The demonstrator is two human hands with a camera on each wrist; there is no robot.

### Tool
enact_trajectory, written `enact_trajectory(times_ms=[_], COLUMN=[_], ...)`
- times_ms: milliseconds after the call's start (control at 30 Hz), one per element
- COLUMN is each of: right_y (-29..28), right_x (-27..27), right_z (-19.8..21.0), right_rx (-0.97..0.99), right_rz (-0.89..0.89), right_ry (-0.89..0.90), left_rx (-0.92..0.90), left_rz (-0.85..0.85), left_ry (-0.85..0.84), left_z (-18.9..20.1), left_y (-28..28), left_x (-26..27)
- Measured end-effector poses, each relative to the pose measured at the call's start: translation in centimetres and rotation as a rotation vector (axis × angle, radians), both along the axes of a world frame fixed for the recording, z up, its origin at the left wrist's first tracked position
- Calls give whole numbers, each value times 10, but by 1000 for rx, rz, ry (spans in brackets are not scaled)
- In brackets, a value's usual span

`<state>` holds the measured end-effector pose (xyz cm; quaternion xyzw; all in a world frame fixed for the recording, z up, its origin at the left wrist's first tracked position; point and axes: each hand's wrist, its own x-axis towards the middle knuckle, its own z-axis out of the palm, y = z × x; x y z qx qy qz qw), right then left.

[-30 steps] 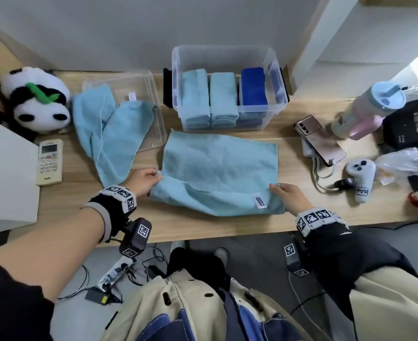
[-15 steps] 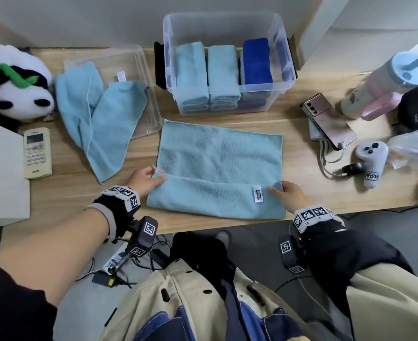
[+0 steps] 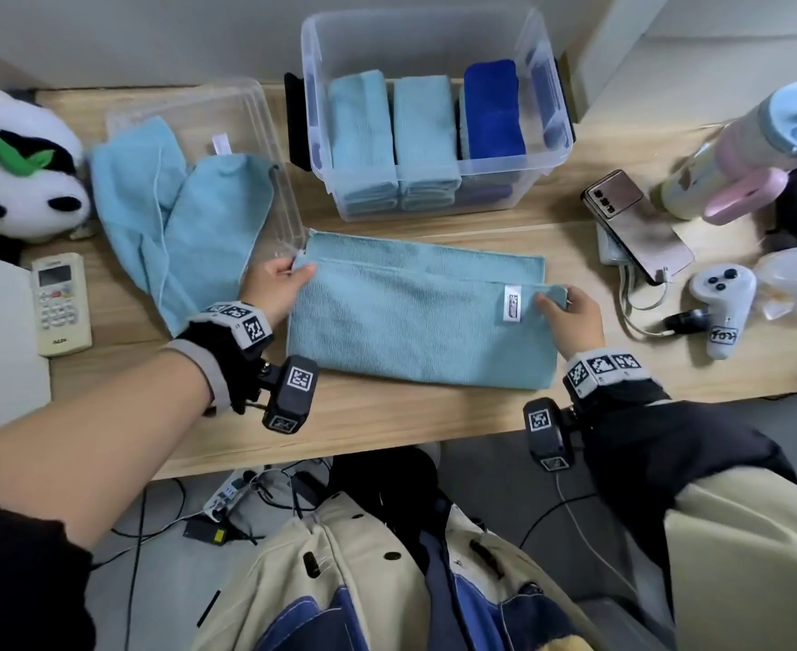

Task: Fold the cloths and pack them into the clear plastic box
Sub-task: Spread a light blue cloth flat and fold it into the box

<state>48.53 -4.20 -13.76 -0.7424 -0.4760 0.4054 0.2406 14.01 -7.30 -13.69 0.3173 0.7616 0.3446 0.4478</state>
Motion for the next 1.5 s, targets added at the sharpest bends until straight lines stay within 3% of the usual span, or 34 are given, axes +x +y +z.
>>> enact_trajectory(times_ms=[433, 867, 1067, 1167, 1300, 1400, 1500], right_y=[48, 64, 69, 68, 53, 32, 14], right_x=[-11, -24, -37, -37, -26, -18, -14], right_z=[-25, -32, -32, -27, -15, -10, -13], right_rx=[-1, -56, -127, -154, -139, -174, -241], right_rz=[-85, -80, -245, -221, -262, -271, -253], right_ry=[-1, -235, -305, -280, -275, -298, -307], left_rx=[-17, -84, -106, -136, -45, -38, -36], left_rz=[18, -91, -114, -109, -103, -52, -117], left_ry=[210, 393, 563, 558, 518, 577, 395], left_z=[-16, -35, -32, -28, -23, -15, -13], left_y=[45, 62, 68, 69, 61, 52, 40], left_x=[4, -7, -4, -2, -2, 3, 13])
